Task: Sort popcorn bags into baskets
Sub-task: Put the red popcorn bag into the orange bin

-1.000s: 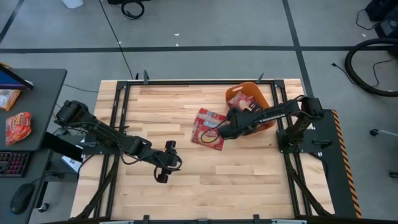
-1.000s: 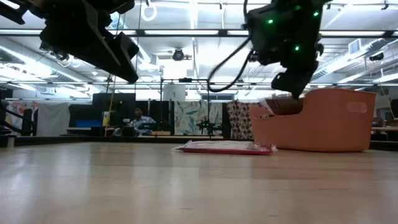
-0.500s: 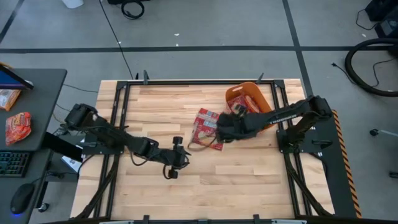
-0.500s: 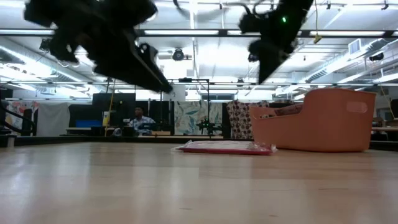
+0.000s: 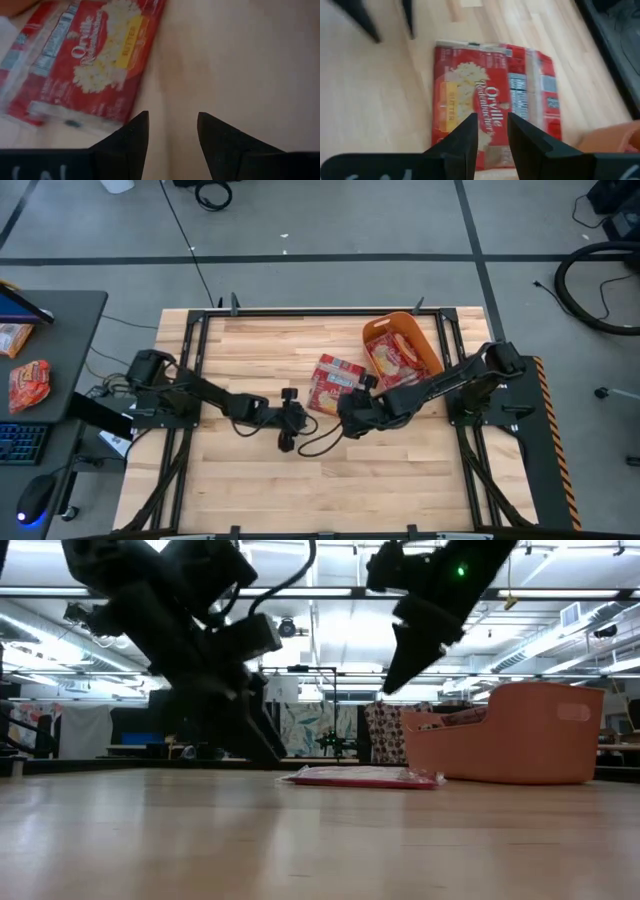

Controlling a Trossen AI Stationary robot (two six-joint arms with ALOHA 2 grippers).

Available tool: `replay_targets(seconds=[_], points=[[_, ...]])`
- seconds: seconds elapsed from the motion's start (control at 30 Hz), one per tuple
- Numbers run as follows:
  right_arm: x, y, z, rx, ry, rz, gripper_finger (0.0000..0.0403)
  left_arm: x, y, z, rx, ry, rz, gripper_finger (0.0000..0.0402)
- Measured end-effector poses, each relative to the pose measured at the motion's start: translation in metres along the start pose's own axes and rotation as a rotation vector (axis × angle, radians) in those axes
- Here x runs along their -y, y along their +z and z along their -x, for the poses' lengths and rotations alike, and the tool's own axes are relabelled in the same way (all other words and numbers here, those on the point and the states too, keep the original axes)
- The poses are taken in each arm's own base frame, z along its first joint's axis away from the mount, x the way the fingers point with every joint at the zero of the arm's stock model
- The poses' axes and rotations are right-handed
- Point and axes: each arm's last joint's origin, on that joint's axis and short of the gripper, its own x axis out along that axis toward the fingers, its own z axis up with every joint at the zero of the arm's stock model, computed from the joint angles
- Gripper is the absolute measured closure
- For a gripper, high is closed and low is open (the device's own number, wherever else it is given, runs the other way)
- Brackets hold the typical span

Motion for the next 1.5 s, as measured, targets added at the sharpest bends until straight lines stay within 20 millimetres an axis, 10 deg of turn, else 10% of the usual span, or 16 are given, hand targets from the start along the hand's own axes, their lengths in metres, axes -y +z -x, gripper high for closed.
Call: replay_targets(seconds=[0.67,1.13,1.5], points=[[-0.017,-0.029,-0.026,0.119,0.185,-0.067,0.0293,-0.011,-0.013,-0.038,-0.026,0.195,-0.361,0.0233],[-0.036,-0.026,-0.011,0.228,0.262,0.005,0.0293,-0.023,-0.017,-0.043,-0.094,0.118,-0.345,0.0390],[-0.033,-0.030,-0.014,0.182,0.236,0.043,0.0288,-0.023,0.010,-0.039,-0.135,0.061,-0.352,0.0398]])
